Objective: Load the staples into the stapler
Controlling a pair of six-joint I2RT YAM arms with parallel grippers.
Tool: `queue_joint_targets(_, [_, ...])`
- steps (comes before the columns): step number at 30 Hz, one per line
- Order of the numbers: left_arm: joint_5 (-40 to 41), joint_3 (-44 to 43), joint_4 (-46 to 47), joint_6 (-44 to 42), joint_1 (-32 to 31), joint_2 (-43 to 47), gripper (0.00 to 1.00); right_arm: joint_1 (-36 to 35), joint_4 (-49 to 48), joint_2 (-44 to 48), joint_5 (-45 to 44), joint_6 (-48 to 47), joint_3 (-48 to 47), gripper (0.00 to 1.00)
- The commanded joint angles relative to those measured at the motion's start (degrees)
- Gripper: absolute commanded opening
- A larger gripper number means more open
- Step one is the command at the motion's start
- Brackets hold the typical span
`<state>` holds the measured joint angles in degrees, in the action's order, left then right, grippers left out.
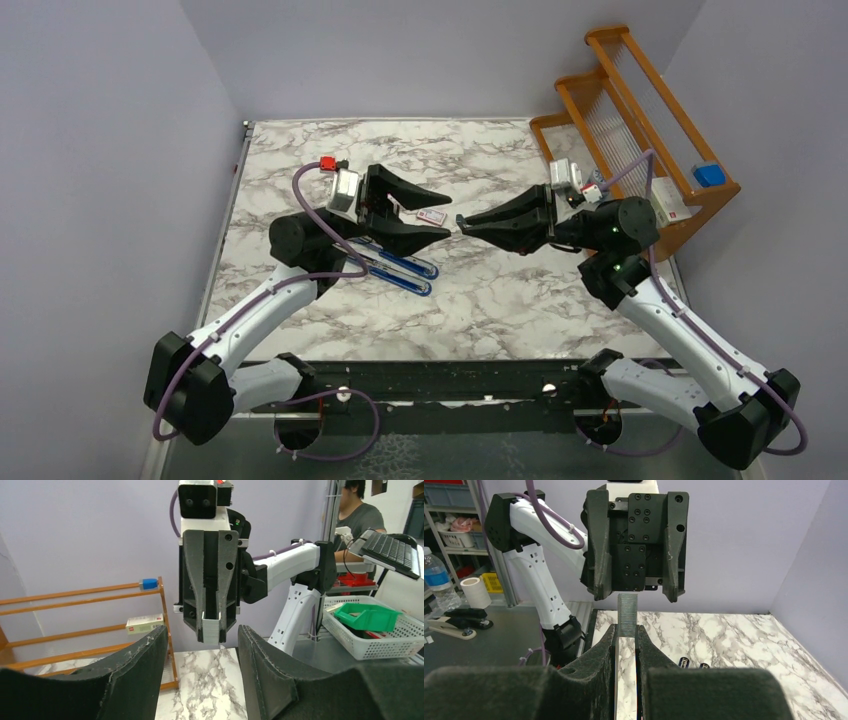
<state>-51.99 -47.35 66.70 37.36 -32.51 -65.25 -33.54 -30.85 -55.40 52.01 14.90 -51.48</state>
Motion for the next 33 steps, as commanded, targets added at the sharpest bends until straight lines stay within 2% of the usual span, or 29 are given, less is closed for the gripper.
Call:
queue_joint_targets(1, [0.5, -2.2, 2.2, 0.9, -1.6, -0.4, 0.55, -0.1, -0.7, -0.2, 1.1, -0.7, -1.3, 0.03])
queue_joint_targets(20, [0.0, -2.5, 2.2, 0.8, -4.6, -1.8, 0.46, -0.1, 0.1, -0.2, 1.0, -0.3, -1.4, 0.03])
queue_joint_targets(27, [0.3, -2.5, 2.2, 0.8, -4.8, -2.0, 0.38, -0.1, 0.4, -0.2, 0.9, -0.4, -1.4, 0.03])
queue_joint_targets(33, [0.6, -2.3, 2.2, 0.7, -4.8, -2.1, 0.25, -0.1, 0.3, -0.2, 0.8, -0.4, -1.4, 0.03])
